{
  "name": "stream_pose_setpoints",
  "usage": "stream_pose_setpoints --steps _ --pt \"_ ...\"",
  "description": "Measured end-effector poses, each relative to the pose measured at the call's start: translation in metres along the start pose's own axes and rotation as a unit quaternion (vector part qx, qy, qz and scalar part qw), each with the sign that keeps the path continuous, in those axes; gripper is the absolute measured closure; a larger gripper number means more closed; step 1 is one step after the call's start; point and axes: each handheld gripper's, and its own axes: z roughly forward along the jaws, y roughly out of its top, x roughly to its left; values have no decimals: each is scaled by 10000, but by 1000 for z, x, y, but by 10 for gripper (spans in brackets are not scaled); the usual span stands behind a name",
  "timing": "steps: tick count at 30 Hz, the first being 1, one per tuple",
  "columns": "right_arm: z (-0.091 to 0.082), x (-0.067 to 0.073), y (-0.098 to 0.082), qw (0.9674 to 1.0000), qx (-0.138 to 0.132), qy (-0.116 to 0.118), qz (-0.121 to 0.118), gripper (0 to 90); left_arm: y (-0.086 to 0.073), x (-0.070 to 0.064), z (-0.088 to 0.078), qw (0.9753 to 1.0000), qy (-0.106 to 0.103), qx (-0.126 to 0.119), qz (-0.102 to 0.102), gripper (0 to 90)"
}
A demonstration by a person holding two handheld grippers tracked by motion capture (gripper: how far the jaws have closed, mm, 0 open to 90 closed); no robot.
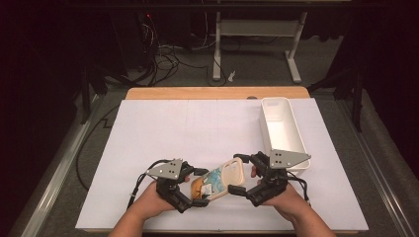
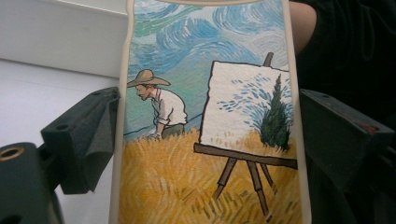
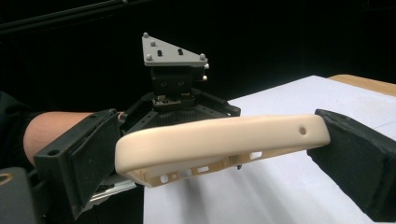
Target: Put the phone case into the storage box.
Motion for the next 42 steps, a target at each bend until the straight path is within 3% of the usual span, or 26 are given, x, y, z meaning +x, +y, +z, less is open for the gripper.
stream_pose_setpoints --steps 18,42 --pt "-2 -1 0 9999 -68 19 99 107 -2 0 2 10000 1 -40 -23 113" --pt "-1 -3 -1 9997 -46 -68 246 128 -3 -1 8 9996 264 136 14 108"
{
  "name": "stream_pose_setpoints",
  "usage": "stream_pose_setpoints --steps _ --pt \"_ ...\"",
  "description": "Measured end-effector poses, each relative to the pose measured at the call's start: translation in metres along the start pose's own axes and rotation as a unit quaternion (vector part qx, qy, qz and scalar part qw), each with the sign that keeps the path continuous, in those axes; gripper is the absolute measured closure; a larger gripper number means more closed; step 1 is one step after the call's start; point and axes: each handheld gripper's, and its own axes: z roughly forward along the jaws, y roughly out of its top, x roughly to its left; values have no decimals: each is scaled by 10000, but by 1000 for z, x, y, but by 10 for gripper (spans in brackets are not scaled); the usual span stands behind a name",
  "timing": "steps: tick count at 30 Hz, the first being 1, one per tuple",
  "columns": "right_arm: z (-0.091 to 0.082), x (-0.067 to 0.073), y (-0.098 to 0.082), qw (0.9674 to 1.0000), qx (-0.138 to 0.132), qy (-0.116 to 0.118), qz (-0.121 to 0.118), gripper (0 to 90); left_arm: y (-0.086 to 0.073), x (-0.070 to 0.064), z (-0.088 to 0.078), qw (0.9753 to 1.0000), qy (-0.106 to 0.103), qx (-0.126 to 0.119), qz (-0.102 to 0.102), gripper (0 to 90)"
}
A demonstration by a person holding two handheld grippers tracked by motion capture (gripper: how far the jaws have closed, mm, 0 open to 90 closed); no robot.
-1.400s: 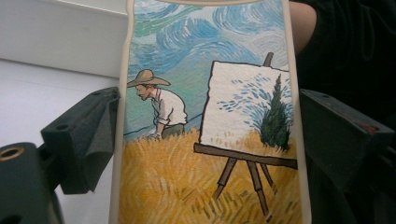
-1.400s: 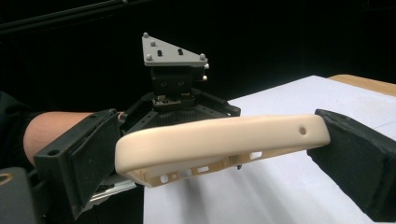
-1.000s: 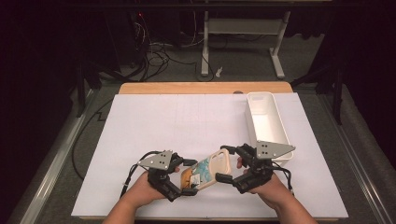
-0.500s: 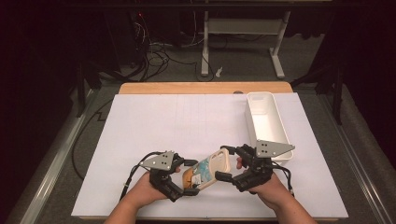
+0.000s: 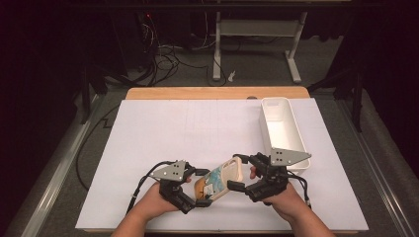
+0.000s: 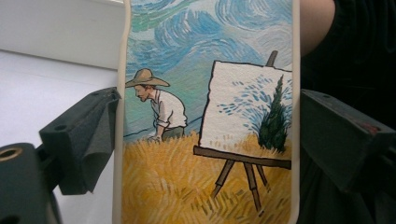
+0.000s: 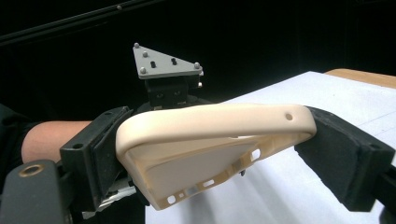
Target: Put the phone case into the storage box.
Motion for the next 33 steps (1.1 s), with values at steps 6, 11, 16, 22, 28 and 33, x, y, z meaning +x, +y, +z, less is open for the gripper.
stream_pose_setpoints --steps 6,11,16,22,28,33 --pt "0 -1 0 10000 -6 -7 30 129 0 0 0 10000 45 -13 -41 104" --pt "-1 -1 0 10000 -11 -44 22 130 1 1 -1 9997 161 53 -177 42" --pt "-2 -1 1 10000 -17 -53 -2 131 1 1 -1 9995 233 60 -188 12" --pt "-3 -1 1 9999 -30 -105 -16 131 1 3 -6 9988 398 86 -273 5" --pt "-5 -1 2 9999 -53 -135 -31 131 0 5 -18 9975 628 4 -312 5" --pt "-6 -1 3 9998 -54 -196 -70 132 -6 1 -37 9939 1026 -38 -391 5"
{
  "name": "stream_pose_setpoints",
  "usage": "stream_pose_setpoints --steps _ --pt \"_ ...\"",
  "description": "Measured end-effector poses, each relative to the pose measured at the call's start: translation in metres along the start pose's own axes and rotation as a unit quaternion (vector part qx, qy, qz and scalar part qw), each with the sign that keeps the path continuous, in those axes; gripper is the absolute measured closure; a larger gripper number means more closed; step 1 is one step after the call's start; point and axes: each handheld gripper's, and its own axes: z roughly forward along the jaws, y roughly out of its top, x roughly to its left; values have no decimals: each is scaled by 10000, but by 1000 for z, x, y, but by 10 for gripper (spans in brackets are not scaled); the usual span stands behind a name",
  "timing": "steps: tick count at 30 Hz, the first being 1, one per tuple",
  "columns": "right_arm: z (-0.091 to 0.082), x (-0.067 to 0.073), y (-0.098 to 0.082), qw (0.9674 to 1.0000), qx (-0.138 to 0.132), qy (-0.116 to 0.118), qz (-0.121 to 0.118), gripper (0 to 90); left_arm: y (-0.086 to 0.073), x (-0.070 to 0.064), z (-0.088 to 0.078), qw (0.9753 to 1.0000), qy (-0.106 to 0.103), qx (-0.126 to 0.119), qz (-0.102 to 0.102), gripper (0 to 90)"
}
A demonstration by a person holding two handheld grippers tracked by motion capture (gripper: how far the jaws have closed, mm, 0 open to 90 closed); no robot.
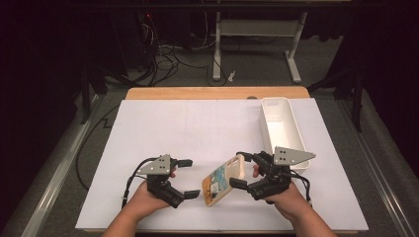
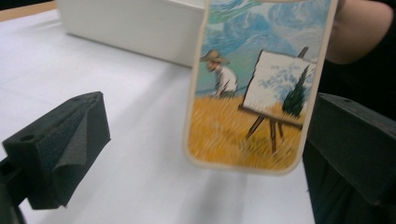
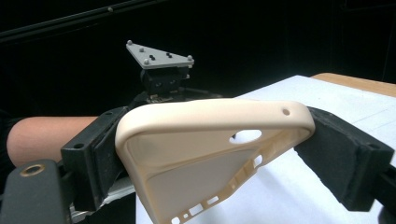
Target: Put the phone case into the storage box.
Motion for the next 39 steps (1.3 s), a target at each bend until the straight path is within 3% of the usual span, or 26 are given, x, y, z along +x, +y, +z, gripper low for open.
stream_pose_setpoints --steps 1,3,9,14,15,16,17,21,23,24,28,32,39 --pt "0 0 0 10000 -6 -12 -1 132 0 0 0 10000 0 0 0 5" --pt "-1 1 0 10000 -10 -25 -11 132 -6 2 -13 9995 286 -17 -94 4" --pt "-1 1 0 9999 36 -114 -72 131 -21 9 -37 9965 794 106 -244 4" --pt "-1 0 0 9998 60 -179 -55 131 -29 10 -48 9911 1249 -170 -432 2" --pt "-1 0 0 9998 60 -179 -55 131 -29 10 -48 9911 1249 -170 -432 2" --pt "-1 0 0 9997 73 -223 -88 131 -29 8 -51 9881 1459 -213 -429 2" --pt "-1 0 0 9997 73 -223 -88 131 -29 8 -51 9881 1459 -213 -429 2" --pt "-3 1 0 9993 91 -321 -148 130 -33 6 -56 9795 1926 -124 -569 2" --pt "-3 1 0 9991 107 -366 -174 131 -33 5 -57 9783 1993 -125 -558 2" --pt "-4 1 0 9988 136 -413 -218 130 -33 3 -58 9757 2131 -93 -507 2" --pt "-6 3 0 9983 145 -497 -275 130 -35 4 -60 9744 2176 -135 -549 2" --pt "-9 5 0 9970 161 -656 -379 129 -38 4 -63 9713 2288 -297 -579 2" --pt "-15 6 1 9953 132 -854 -427 129 -39 3 -65 9691 2382 -317 -555 2"
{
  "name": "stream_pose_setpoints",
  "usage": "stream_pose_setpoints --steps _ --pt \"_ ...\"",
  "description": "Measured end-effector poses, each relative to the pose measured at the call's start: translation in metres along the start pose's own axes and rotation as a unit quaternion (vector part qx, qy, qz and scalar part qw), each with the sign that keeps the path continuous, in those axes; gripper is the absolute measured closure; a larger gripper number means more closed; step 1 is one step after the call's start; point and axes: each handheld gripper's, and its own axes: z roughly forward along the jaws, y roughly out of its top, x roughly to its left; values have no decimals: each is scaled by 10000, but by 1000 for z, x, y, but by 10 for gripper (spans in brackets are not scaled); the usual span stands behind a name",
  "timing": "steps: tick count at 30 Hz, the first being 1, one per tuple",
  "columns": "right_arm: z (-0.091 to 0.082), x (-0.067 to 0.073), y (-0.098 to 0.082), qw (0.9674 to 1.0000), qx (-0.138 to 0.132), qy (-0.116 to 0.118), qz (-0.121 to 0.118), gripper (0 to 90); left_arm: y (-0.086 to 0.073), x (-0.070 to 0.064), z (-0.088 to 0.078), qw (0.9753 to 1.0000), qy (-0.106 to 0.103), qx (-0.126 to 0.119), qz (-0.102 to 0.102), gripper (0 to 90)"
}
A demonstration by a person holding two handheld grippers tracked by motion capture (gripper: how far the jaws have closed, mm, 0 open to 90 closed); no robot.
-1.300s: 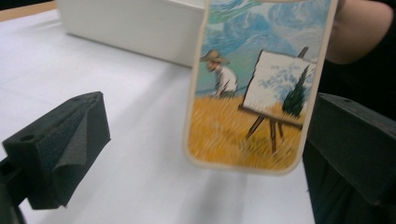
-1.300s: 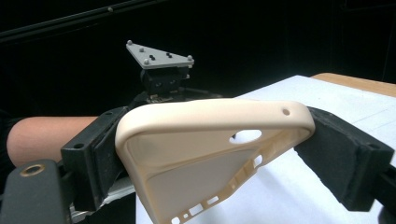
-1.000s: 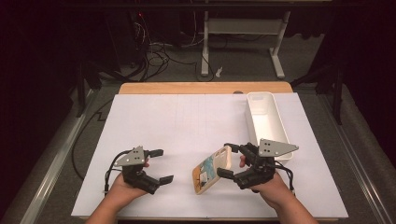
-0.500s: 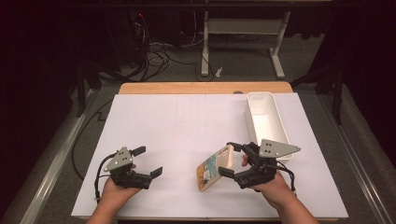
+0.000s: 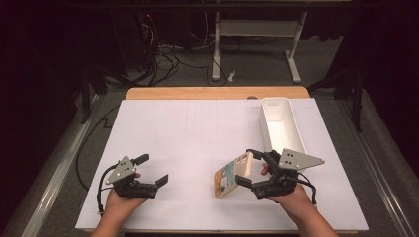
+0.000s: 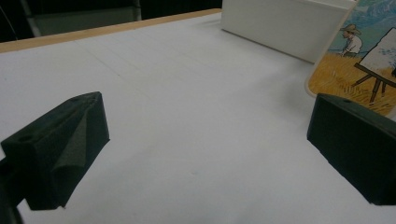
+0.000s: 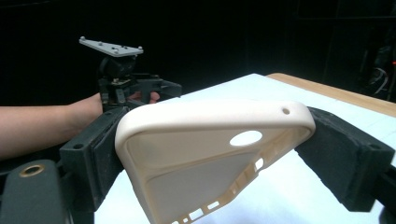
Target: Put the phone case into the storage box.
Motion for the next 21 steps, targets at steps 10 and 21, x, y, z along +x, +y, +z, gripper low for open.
stream_pose_setpoints --steps 10,21 --pt "-11 -1 1 9995 19 -298 -107 128 -1 0 0 9999 96 33 18 2" --pt "-37 -8 -4 9962 16 -853 -197 128 -1 -4 1 9998 142 -7 138 18"
